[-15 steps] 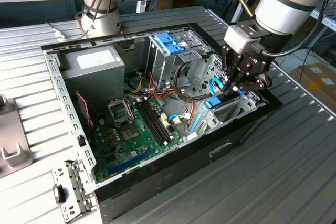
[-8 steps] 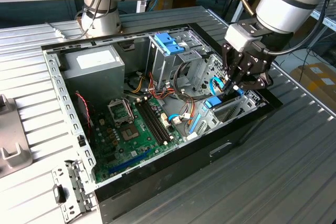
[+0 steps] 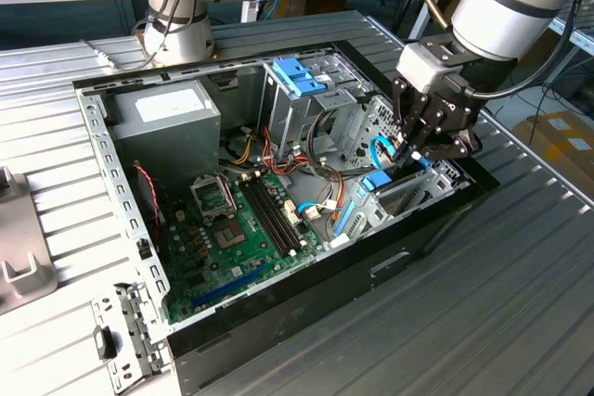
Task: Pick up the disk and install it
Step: 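Insert the second disk wire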
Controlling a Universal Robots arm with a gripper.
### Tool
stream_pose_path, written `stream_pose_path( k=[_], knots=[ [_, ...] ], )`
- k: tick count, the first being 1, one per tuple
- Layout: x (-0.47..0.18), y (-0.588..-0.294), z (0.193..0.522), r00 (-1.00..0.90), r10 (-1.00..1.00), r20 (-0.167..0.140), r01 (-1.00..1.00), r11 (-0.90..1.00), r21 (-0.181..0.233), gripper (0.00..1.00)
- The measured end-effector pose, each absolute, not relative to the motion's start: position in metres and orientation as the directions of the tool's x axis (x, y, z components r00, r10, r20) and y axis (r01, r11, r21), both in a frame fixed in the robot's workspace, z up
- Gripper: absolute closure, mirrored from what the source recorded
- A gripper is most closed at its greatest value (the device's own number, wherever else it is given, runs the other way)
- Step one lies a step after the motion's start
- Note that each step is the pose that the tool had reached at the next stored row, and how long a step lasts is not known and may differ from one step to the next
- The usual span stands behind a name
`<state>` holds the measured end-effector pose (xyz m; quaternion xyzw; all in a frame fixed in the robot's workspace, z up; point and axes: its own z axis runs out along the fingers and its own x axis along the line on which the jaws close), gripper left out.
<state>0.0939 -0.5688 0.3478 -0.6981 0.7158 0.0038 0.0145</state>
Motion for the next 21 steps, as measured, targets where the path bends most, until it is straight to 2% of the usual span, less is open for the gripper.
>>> stream_pose_path(
  k=[6,13,21],
  knots=[
    [0.0939,-0.5689,0.3439,-0.025,-0.999,-0.026,-1.0,0.025,-0.014,0.84],
    [0.0939,-0.5728,0.3436,-0.025,-0.998,-0.051,-1.0,0.026,-0.014,0.84],
    [0.0939,-0.5754,0.3422,-0.025,-0.998,-0.053,-1.0,0.026,-0.013,0.84]
  ],
)
